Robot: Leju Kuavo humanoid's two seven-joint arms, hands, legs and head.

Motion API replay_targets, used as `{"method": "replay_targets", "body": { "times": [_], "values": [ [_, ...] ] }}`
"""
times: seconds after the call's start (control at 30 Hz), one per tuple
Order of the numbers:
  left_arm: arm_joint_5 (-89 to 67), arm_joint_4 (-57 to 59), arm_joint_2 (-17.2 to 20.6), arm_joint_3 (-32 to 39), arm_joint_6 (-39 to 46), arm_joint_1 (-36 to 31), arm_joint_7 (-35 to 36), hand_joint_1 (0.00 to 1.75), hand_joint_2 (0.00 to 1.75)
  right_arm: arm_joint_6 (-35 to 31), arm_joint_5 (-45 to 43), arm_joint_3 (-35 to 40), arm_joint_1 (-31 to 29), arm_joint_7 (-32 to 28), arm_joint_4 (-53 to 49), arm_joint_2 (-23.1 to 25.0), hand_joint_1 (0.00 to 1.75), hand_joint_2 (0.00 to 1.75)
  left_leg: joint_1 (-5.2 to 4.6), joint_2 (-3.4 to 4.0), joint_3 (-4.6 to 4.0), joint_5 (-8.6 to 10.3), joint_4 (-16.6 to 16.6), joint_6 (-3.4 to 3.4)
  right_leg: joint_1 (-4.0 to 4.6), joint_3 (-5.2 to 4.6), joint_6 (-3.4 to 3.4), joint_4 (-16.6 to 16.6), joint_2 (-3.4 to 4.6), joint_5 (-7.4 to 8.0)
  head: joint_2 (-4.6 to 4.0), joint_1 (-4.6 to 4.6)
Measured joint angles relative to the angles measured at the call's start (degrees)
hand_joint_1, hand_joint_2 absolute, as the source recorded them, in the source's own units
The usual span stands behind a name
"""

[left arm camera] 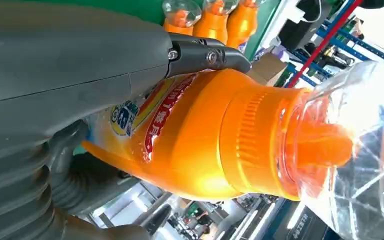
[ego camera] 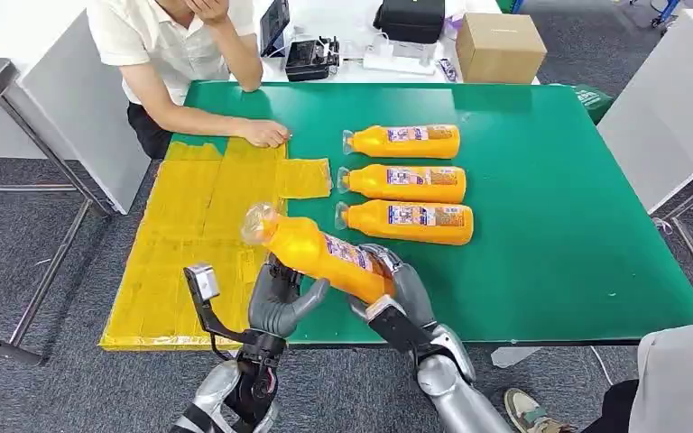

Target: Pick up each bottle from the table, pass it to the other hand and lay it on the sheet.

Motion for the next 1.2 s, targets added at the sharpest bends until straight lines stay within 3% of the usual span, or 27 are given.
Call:
{"method": "replay_targets", "body": {
  "times": [0.53,0.57,0.6,0.63,0.7,0.8,0.93,0.97,1.0,1.03,1.13,1.2],
  "values": [
    [2.01,2.16,0.02,0.04,6.43,-0.45,2.86,0.0,1.75,-5.33,8.09,5.51,-2.03,3.67,3.08,0.11,1.75,1.75,0.01,0.01,0.0,0.0,0.0,0.0,0.0,-0.05,0.0,0.0,0.0,0.0,0.0,0.0],
    [2.08,2.32,0.0,0.04,6.89,-0.54,2.82,0.17,1.75,-5.33,8.07,5.79,-2.02,3.65,3.08,0.11,1.75,1.75,0.01,0.02,0.0,0.0,0.0,0.0,0.0,-0.05,0.0,0.0,0.01,0.0,0.0,0.0],
    [2.56,2.47,-0.04,0.04,7.15,-0.72,2.8,1.62,1.75,-5.33,7.96,6.21,-2.01,3.46,3.08,0.11,1.75,1.75,0.01,0.02,-0.01,0.0,0.0,0.0,0.0,-0.05,0.0,0.0,0.01,0.0,0.0,0.02],
    [3.35,2.54,-0.09,0.04,7.0,-0.89,2.69,1.75,1.75,-5.31,7.43,6.56,-2.0,2.88,3.08,0.11,1.64,1.75,0.01,0.02,0.0,0.0,0.0,0.0,0.01,-0.05,0.0,0.0,0.01,0.0,0.0,0.0],
    [5.69,2.51,-0.29,0.13,5.9,-1.21,2.16,1.75,1.75,-4.17,4.59,7.08,-1.81,0.63,3.0,0.31,1.66,1.75,0.01,0.02,0.0,0.0,0.0,-0.01,0.01,-0.04,0.0,0.0,0.0,0.0,0.0,0.0],
    [7.52,1.75,-0.57,0.17,4.38,-1.29,1.16,1.75,1.75,-2.49,2.06,7.63,-1.59,-0.65,2.84,0.77,1.52,1.75,0.01,0.02,-0.01,0.0,0.0,-0.01,0.01,-0.05,0.0,0.0,0.01,0.0,0.0,0.0],
    [7.04,0.48,-0.59,0.15,3.83,-1.12,-1.77,1.75,1.75,-1.53,0.59,8.18,-1.66,-1.16,2.84,1.14,1.52,1.75,0.01,0.03,0.0,0.0,0.0,-0.01,0.01,-0.06,0.0,0.0,0.01,0.0,0.0,0.0],
    [6.82,0.26,-0.59,0.17,3.83,-1.06,-2.23,1.75,1.75,-1.38,0.37,8.31,-1.74,-1.24,2.84,1.25,0.65,1.75,0.01,0.03,0.0,0.0,0.0,-0.01,0.01,-0.06,0.0,0.0,0.01,0.0,0.0,0.0],
    [6.69,0.0,-0.59,0.17,3.83,-0.97,-2.43,1.75,1.75,-1.22,0.24,8.39,-1.79,-1.33,2.84,1.29,0.0,1.75,0.01,0.03,0.0,0.0,0.0,-0.01,0.01,-0.06,0.0,0.0,0.01,0.0,0.0,-0.02],
    [6.62,-0.2,-0.59,0.17,3.83,-0.88,-2.54,1.75,1.75,-1.18,0.18,8.42,-1.8,-1.4,2.84,1.33,0.0,0.0,0.01,0.02,-0.01,0.0,0.0,-0.01,0.01,-0.06,0.0,0.0,0.01,0.0,0.0,0.02],
    [5.99,-0.81,-0.59,0.35,3.89,-0.84,-3.61,1.75,1.75,0.16,-0.2,8.81,-1.66,-1.57,2.84,1.42,0.0,0.0,0.01,0.03,0.0,0.0,0.0,-0.01,0.01,-0.06,0.0,0.0,0.01,0.0,0.0,-0.02],
    [5.66,-1.64,-0.59,0.41,3.83,-0.84,-4.57,1.75,1.75,4.78,-3.8,8.85,-1.28,-2.13,2.86,1.4,0.0,0.0,0.01,0.01,-0.01,0.0,0.0,-0.01,0.0,-0.05,0.0,0.0,0.0,0.0,0.0,0.0]
  ]
}}
